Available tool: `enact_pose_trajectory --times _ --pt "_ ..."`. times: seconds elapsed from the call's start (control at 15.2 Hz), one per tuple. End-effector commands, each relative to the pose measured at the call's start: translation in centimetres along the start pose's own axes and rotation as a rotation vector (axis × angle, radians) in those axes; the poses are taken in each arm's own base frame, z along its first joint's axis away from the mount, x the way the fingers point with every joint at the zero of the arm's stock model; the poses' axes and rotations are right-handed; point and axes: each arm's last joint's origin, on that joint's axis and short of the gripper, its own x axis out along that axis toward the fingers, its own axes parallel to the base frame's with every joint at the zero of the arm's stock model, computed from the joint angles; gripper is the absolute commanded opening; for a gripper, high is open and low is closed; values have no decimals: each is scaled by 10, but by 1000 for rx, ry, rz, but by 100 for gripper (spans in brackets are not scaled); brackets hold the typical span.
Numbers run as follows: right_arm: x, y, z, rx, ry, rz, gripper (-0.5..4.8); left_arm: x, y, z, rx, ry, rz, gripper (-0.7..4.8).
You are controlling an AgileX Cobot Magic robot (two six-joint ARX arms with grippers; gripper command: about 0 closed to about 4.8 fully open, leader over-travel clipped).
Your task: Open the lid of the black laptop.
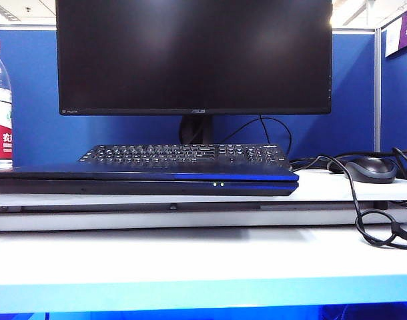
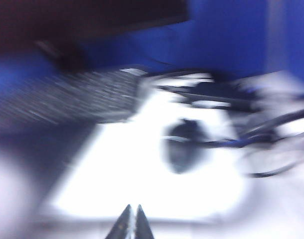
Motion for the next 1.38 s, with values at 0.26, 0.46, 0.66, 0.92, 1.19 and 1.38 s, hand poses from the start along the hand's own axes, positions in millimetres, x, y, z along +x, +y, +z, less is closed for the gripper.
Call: enact_pose_trajectory --times 0.26,0.46,0.66,0.92,1.19,1.38 --pt "-9 23 37 4 -179 422 -4 -7 -20 27 -373 -57 -454 -1" --pt "-16 38 82 -20 -289 445 -4 -16 -32 63 -353 -177 -465 -2" --pt "0 59 145 -53 -300 522 -4 -33 -53 122 -242 -330 -502 -1" --pt "77 90 177 -57 -183 684 -4 -12 -74 196 30 -359 -464 -2" --pt "124 135 107 -207 29 746 -4 57 -56 164 -60 3 -430 -3" --pt "124 164 50 -220 106 752 -4 86 -52 99 -21 167 -391 -5"
